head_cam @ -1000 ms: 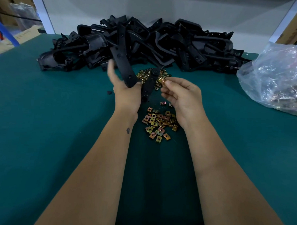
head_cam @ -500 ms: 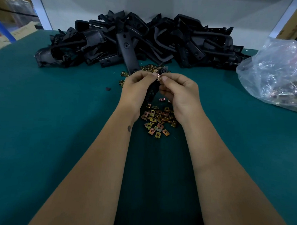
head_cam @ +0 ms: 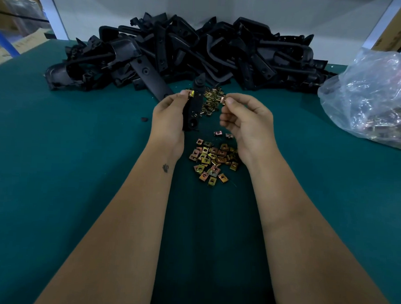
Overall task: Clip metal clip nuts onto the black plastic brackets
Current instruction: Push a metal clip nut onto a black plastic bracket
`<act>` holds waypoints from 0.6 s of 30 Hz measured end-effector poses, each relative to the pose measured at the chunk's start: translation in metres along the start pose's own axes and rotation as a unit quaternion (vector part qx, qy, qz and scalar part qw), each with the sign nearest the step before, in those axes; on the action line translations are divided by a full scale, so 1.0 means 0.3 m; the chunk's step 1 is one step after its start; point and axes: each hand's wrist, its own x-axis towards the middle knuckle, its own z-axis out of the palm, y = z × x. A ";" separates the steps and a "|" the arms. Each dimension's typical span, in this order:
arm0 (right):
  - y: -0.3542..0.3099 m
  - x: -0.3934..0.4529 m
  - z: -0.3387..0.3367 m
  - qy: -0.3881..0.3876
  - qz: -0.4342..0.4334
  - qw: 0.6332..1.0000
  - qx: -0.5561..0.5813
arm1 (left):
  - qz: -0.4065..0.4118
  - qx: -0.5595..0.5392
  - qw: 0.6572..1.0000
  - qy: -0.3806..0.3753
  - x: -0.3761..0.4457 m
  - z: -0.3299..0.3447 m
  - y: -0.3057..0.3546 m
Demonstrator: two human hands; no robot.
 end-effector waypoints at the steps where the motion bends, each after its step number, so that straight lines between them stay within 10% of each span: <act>1: -0.001 0.000 0.001 -0.002 0.006 1.000 0.015 | -0.008 -0.008 1.000 -0.006 -0.001 0.002 -0.001; 18: 0.001 -0.011 0.028 -0.032 0.021 0.999 0.020 | -0.071 -0.081 0.993 -0.041 -0.011 0.015 -0.004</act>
